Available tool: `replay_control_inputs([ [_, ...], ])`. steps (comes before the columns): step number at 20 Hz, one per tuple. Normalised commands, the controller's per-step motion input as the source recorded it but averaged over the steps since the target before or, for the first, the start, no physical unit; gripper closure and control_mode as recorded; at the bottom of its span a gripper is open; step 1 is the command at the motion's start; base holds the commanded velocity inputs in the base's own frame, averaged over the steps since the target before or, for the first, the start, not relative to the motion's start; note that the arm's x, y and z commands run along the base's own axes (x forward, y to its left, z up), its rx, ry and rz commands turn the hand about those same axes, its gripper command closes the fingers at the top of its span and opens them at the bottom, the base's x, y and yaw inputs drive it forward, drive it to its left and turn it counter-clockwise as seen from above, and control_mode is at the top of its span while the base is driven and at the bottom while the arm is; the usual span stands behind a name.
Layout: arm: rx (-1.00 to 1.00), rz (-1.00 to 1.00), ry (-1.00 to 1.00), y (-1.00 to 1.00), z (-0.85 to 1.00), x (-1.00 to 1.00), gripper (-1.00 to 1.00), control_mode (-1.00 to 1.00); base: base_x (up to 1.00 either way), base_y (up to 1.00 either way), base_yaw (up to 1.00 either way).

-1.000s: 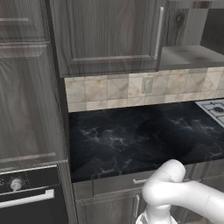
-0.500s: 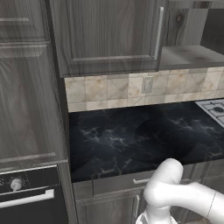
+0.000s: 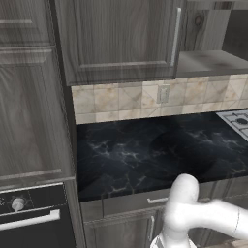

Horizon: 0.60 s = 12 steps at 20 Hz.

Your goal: Pick the sweet potato from the counter and place it in the cabinet. Then close the cabinet.

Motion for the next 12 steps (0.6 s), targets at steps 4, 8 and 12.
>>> replay_control_inputs([
  [4, -0.18, 0.26, -0.13, 0.15, 0.47, 0.07, -1.00, -1.00, 0.00, 0.00, 0.00],
  [8, -0.31, 0.25, -0.04, 0.27, 0.51, 0.00, -1.00, -1.00, 0.00, 0.00, 0.00],
  [12, -0.44, 0.28, -0.04, 0.39, 0.57, 0.00, -1.00, -1.00, 0.00, 0.00, 0.00],
])
